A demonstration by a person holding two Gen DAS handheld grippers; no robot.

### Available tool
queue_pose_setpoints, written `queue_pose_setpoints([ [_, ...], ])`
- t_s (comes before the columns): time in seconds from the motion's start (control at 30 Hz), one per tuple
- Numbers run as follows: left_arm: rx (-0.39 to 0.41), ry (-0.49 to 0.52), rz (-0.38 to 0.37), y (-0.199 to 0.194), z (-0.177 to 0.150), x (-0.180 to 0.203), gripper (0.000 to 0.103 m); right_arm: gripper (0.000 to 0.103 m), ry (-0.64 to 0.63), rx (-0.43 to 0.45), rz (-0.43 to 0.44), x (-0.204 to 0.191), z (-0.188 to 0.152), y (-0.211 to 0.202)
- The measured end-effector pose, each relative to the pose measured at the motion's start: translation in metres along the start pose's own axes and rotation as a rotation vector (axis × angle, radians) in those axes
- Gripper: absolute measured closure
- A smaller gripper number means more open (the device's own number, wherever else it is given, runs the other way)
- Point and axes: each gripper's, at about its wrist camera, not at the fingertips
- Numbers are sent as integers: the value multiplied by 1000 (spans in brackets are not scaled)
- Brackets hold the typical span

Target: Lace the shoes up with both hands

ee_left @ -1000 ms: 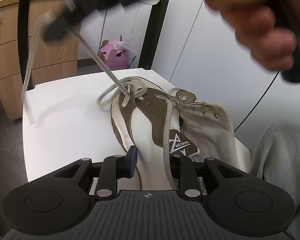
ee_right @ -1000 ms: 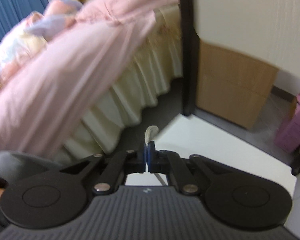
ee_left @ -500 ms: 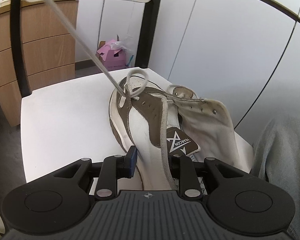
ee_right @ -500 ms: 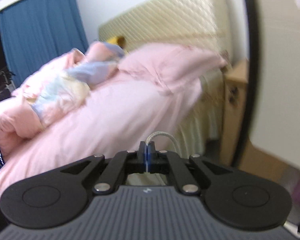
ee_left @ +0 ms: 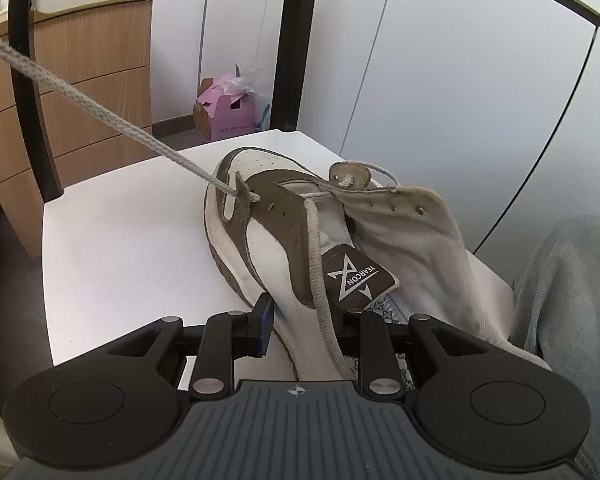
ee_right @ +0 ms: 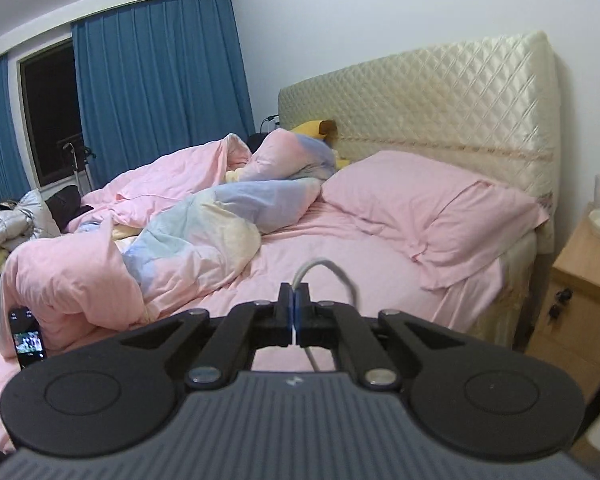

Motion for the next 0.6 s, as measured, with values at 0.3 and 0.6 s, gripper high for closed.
queue_pose_setpoints([
  [0.3, 14, -92, -27, -2, -5, -11, 77, 43, -15, -153, -107, 11, -38, 21],
  [0.6, 26, -105, -27, 1, -6, -13, 75, 6, 43, -256, -277, 41, -71, 1],
])
Point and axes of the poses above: each gripper's, at about its wrist camera, not at the fingertips, and y roughly the way its jaws point, x to its right, z to its top, and after that the axes turned 15 degrees about y, right-handed
